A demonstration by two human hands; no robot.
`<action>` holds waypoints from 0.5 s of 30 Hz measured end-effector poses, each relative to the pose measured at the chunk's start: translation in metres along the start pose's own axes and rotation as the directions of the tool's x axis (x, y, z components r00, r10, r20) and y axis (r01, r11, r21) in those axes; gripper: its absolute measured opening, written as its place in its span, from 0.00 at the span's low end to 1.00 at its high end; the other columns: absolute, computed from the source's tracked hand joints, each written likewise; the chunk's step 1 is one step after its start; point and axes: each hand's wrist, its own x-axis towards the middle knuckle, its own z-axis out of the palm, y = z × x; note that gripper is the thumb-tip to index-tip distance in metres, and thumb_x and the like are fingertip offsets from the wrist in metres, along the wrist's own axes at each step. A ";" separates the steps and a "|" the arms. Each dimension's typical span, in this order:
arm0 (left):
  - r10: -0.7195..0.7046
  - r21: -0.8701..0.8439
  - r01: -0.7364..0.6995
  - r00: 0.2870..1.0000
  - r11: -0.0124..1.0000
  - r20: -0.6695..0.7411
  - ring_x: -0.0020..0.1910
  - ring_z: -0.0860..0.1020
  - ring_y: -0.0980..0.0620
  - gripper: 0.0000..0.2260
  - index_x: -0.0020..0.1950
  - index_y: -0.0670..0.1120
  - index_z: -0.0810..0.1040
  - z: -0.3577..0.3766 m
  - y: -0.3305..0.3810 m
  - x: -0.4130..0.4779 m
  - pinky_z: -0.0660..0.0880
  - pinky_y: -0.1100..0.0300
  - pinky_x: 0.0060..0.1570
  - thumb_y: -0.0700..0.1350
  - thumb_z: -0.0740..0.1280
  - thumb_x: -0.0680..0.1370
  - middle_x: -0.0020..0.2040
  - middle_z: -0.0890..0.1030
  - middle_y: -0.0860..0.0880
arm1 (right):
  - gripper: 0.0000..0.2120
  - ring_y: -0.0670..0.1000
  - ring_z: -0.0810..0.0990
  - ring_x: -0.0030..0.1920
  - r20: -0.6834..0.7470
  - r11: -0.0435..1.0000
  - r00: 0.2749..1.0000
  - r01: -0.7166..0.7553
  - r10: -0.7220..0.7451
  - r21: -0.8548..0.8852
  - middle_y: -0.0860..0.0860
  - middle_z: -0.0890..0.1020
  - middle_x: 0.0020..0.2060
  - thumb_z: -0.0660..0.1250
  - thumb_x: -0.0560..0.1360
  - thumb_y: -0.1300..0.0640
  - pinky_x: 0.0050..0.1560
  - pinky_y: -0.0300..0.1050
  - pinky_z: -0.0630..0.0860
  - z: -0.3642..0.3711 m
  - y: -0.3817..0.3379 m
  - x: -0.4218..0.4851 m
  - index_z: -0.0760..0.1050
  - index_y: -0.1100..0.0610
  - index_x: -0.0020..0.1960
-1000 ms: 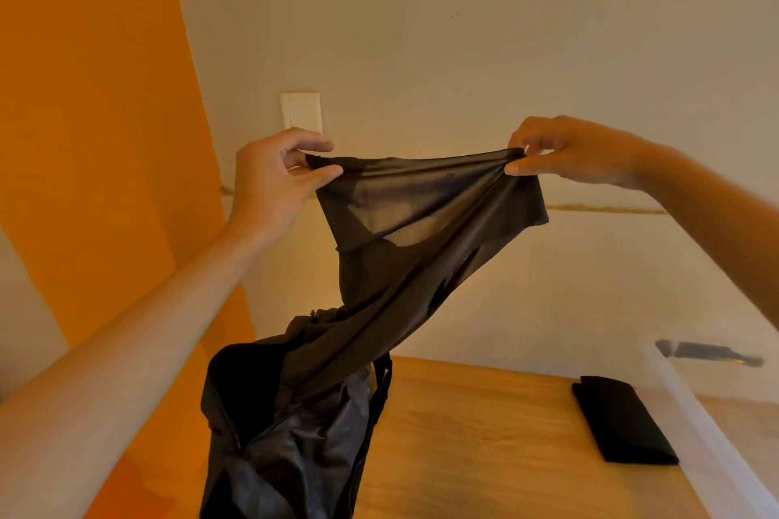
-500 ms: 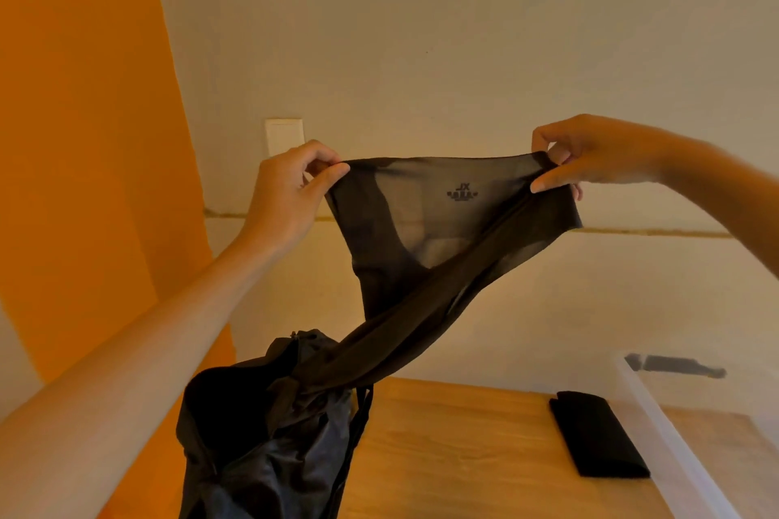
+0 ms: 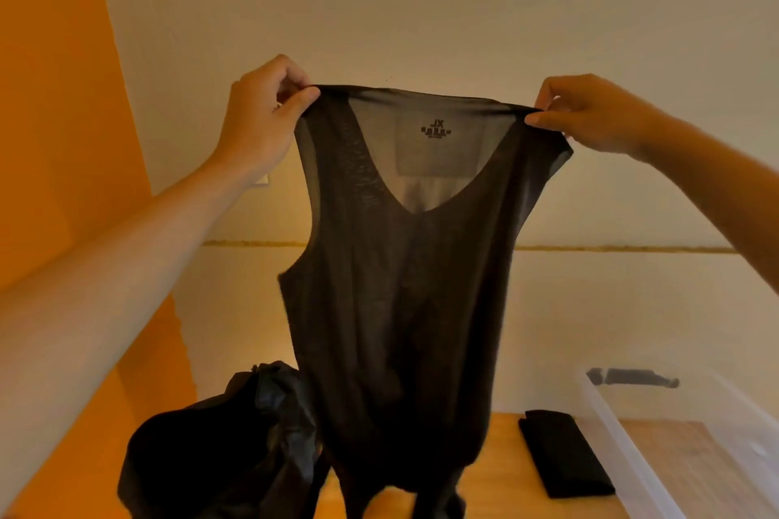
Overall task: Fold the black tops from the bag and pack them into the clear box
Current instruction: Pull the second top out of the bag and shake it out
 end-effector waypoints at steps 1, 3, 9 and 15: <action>-0.015 -0.015 0.015 1.000 1.000 0.014 0.43 0.77 0.62 0.02 0.53 0.46 0.78 0.002 -0.002 -0.004 0.70 0.75 0.44 0.44 0.67 0.83 0.46 0.79 0.52 | 0.08 0.50 0.80 0.45 -0.018 1.000 1.000 0.001 0.000 0.022 0.50 0.82 0.44 0.66 0.82 0.52 0.48 0.46 0.74 0.001 0.002 -0.002 0.76 0.57 0.51; -0.043 -0.036 0.044 0.998 0.998 0.038 0.44 0.77 0.65 0.03 0.54 0.46 0.79 0.004 -0.007 -0.014 0.71 0.74 0.46 0.44 0.68 0.82 0.45 0.79 0.56 | 0.08 0.49 0.81 0.45 -0.034 0.998 0.999 0.030 -0.028 0.064 0.51 0.83 0.44 0.67 0.81 0.52 0.46 0.43 0.76 0.002 0.005 -0.007 0.77 0.57 0.51; -0.104 -0.058 0.113 0.983 0.992 0.152 0.45 0.77 0.60 0.05 0.56 0.46 0.81 0.010 -0.008 -0.041 0.73 0.71 0.46 0.43 0.67 0.83 0.49 0.81 0.50 | 0.06 0.47 0.84 0.44 0.101 0.966 0.993 0.030 -0.058 0.256 0.50 0.85 0.41 0.70 0.78 0.52 0.47 0.40 0.77 -0.004 0.006 -0.024 0.82 0.54 0.49; -0.177 -0.245 0.256 0.937 0.935 0.301 0.41 0.86 0.51 0.05 0.56 0.39 0.77 0.036 0.024 -0.049 0.82 0.60 0.36 0.39 0.65 0.84 0.51 0.82 0.47 | 0.05 0.49 0.80 0.39 0.410 0.854 0.880 -0.010 -0.239 0.520 0.52 0.81 0.37 0.70 0.74 0.55 0.42 0.39 0.77 0.011 -0.020 -0.045 0.81 0.56 0.42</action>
